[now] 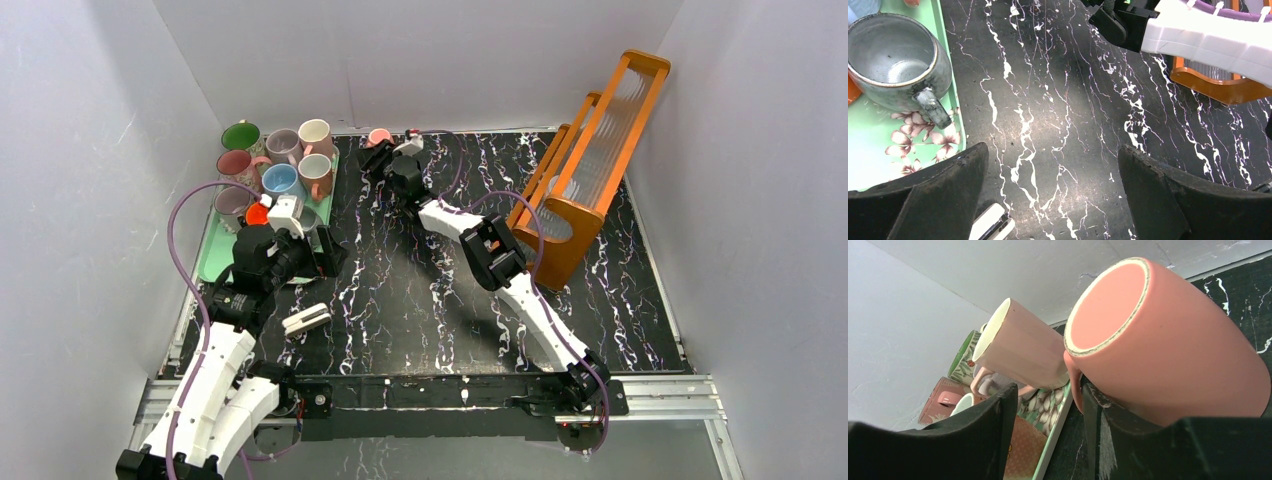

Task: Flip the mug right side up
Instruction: Move the cup to the center of the board.

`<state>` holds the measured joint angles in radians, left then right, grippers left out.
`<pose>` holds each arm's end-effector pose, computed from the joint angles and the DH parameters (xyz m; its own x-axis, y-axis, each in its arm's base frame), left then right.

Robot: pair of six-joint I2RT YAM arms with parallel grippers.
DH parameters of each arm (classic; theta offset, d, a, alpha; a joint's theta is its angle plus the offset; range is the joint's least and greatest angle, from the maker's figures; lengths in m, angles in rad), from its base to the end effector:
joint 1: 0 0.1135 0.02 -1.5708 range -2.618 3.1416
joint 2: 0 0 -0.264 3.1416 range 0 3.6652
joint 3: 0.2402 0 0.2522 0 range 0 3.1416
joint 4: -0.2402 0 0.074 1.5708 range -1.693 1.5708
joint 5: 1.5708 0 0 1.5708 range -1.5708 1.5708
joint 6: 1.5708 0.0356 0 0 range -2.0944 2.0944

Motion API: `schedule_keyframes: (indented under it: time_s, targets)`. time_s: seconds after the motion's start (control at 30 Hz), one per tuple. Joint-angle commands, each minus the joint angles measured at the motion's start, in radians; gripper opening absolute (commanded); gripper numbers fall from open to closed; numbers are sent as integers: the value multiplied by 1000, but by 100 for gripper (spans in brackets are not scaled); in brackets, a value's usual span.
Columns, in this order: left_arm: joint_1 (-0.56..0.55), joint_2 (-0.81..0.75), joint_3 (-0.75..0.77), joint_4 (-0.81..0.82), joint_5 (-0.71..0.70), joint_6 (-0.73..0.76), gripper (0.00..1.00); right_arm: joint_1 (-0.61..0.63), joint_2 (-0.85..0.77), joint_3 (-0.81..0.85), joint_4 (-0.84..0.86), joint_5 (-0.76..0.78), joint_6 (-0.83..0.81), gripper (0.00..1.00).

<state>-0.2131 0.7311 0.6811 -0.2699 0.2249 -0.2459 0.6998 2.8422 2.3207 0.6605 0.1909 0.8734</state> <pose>0.1687 -0.0446 0.3033 -0.3987 -0.1565 -0.9036 0.3258 0.8969 -0.2991 0.4805 0.3957 0.1364 -0.3065 0.7258 -0.6159 -0.3950 0.4917 0.7760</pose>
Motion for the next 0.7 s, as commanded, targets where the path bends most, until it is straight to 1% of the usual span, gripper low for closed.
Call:
schedule_keyframes:
  time_s: [0.0, 0.07, 0.2, 0.33, 0.47, 0.67]
  targets:
    - [-7, -4, 9, -15, 4, 9, 98, -8, 52, 53, 48, 50, 26, 56]
    - [-8, -8, 9, -21, -2, 10, 98, -8, 74, 82, 51, 47, 26, 52]
    - [-8, -18, 8, -24, 1, 10, 99, -8, 85, 85, 72, 60, 13, 40]
    - [-7, -22, 11, -25, -3, 11, 98, -8, 89, 73, 101, 56, 3, 36]
    - [-7, -25, 11, -26, 0, 11, 98, -9, 115, 96, 123, 52, -9, 27]
    - [-8, -35, 8, -29, -3, 13, 98, -7, 158, 148, 149, 65, -22, 26]
